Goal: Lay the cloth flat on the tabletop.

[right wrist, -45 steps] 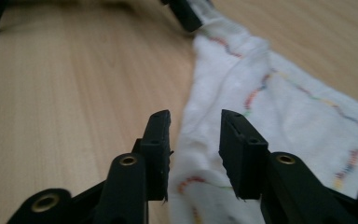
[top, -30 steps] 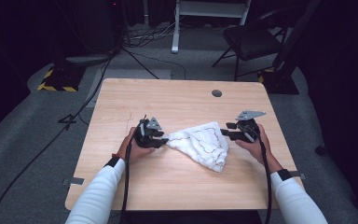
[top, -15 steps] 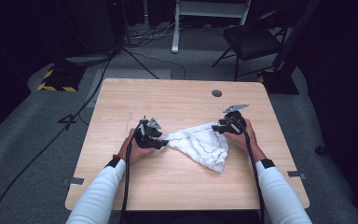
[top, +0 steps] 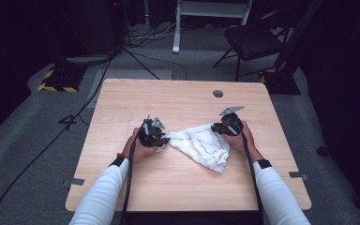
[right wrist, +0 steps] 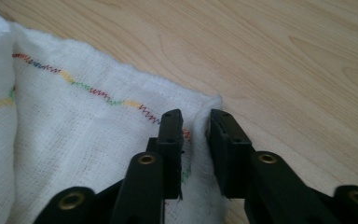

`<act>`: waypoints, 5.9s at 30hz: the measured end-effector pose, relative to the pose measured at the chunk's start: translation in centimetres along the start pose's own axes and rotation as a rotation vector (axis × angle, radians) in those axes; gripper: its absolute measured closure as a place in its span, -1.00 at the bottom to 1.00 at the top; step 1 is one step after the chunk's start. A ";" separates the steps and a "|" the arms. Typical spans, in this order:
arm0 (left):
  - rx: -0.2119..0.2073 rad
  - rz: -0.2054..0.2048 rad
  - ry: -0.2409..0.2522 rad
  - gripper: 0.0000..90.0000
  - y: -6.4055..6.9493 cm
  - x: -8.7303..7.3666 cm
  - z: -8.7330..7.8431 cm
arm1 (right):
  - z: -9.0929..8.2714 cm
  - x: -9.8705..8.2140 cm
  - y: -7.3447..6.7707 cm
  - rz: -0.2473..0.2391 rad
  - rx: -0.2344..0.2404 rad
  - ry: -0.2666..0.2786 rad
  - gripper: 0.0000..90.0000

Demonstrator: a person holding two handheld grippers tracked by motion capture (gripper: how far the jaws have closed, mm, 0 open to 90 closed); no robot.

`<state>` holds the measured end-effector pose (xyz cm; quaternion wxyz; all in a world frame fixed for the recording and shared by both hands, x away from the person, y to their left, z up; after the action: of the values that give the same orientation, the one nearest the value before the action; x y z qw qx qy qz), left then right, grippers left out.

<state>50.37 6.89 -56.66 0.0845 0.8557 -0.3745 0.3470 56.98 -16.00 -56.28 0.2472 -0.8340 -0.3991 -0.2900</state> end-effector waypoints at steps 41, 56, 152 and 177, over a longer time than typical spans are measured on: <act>0.116 0.065 0.403 0.78 -1.6 9.8 -10.9 | -16.9 8.6 -6.2 -0.218 -0.048 0.425 0.94; 0.135 0.061 0.394 0.75 -2.8 10.0 -11.0 | -17.5 8.8 -6.8 -0.225 -0.067 0.439 0.94; -0.123 0.252 0.035 0.13 8.9 -0.9 -2.6 | -10.6 -10.5 -5.1 -0.118 -0.086 -0.021 -0.10; -0.146 0.216 0.091 0.79 7.0 7.9 1.7 | -9.4 -10.6 -4.2 -0.098 -0.105 -0.048 -0.11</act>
<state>50.17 -3.40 -53.56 0.1258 0.7854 -0.4843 0.3645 45.44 -25.27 -56.08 0.1791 -0.8319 -0.4296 -0.3021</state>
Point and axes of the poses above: each handheld gripper's, and its own axes: z roughly forward along the jaws, x roughly out of its top, y roughly to its right, the point moved 10 cm from there along z, roughly forward along the jaws, and after that the axes turned 13 degrees about x, right-handed, at the moved point
